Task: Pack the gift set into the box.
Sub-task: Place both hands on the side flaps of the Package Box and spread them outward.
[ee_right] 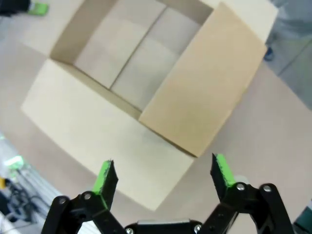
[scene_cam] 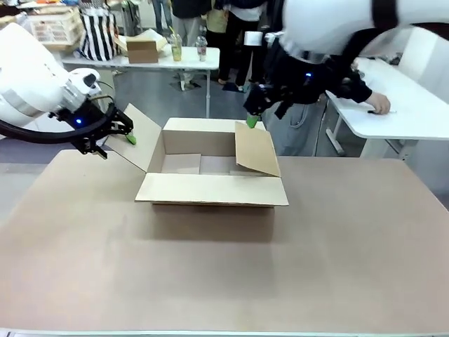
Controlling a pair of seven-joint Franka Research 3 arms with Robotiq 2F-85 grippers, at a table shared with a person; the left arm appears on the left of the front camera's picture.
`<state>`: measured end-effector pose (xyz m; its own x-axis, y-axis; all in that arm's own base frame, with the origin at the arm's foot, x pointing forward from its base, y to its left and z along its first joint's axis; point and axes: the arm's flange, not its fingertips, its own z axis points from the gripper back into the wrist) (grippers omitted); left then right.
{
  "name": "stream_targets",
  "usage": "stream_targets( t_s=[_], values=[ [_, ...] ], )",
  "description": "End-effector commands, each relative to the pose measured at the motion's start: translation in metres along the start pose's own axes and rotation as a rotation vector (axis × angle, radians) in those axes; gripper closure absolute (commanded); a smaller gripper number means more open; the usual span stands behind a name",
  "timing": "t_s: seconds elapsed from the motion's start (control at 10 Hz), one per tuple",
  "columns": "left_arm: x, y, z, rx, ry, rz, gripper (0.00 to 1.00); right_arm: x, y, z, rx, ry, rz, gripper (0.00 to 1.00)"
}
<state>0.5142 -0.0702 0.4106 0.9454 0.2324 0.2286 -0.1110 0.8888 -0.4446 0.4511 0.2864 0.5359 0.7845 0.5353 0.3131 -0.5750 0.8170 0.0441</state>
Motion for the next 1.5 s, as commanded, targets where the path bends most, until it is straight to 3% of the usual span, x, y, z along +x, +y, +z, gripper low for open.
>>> stream_targets(
  t_s=[0.0,0.3,0.4,0.7,0.9,1.4],
  values=[
    [-0.002,-0.001,-0.001,0.018,-0.004,0.007,0.00,-0.009,-0.010,0.018,0.041,-0.040,-0.032,0.00],
    [-0.002,-0.001,-0.001,0.018,-0.004,0.007,0.00,0.002,-0.003,0.002,0.009,-0.007,-0.011,0.00],
    [-0.002,-0.001,-0.001,0.018,-0.004,0.007,0.00,0.027,0.016,-0.014,-0.057,0.043,-0.058,0.00],
    [-0.002,-0.001,-0.001,0.018,-0.004,0.007,0.00,0.085,0.042,-0.050,-0.172,0.028,-0.181,0.00],
    [-0.002,-0.001,-0.001,0.018,-0.004,0.007,0.00,0.108,0.051,-0.079,-0.317,0.130,-0.242,0.00],
    [-0.002,-0.001,-0.001,0.018,-0.004,0.007,0.00,0.127,0.028,-0.140,-0.487,0.247,-0.323,0.00]
  ],
)
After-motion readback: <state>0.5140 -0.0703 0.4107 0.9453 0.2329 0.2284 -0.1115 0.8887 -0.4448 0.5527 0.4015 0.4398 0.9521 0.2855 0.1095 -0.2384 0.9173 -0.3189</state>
